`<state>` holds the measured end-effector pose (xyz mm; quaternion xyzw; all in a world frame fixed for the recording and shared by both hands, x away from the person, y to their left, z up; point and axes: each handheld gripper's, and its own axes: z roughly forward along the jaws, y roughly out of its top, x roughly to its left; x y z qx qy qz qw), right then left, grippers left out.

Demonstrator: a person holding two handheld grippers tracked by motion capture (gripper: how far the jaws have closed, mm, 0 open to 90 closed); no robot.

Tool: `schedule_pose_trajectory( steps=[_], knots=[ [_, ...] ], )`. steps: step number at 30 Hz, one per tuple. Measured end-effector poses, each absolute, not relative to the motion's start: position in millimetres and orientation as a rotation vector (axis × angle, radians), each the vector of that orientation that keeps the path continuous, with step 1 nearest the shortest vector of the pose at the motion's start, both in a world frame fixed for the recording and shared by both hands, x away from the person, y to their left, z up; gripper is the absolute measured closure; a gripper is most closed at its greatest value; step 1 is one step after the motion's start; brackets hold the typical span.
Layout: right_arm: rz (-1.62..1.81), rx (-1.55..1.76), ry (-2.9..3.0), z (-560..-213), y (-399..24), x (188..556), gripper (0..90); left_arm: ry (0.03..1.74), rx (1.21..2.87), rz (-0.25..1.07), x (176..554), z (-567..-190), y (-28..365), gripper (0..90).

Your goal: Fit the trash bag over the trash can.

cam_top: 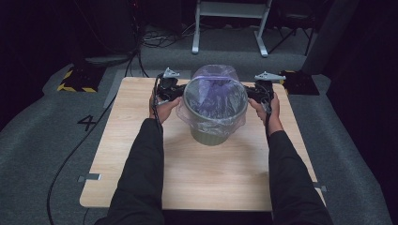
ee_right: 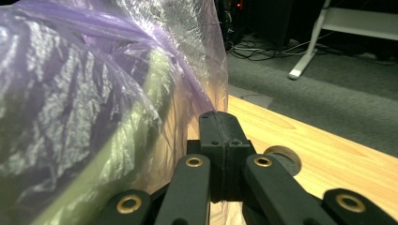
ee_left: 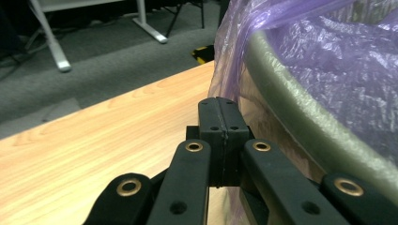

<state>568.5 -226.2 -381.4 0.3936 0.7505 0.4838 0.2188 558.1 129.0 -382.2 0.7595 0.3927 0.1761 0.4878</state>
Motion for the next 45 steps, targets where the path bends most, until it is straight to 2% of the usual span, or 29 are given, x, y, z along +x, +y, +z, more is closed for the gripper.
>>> schedule_pose_trajectory(
  steps=[19, 26, 33, 45],
  knots=[
    [1.488, 1.014, 2.234, -396, -234, 553, 90.0, 0.855, 1.853, 0.264, 544, -393, 139, 90.0],
    [1.507, 1.034, 2.204, -397, -240, 552, 90.0, 0.914, 1.829, 0.32, 546, -392, 144, 90.0],
    [1.502, 1.11, 2.063, -399, -241, 557, 89.5, 0.987, 1.841, 0.385, 556, -396, 130, 89.9],
    [1.419, 1.241, 2.075, -405, -236, 568, 87.3, 1.05, 1.869, 0.311, 566, -405, 124, 89.9]
  ],
)
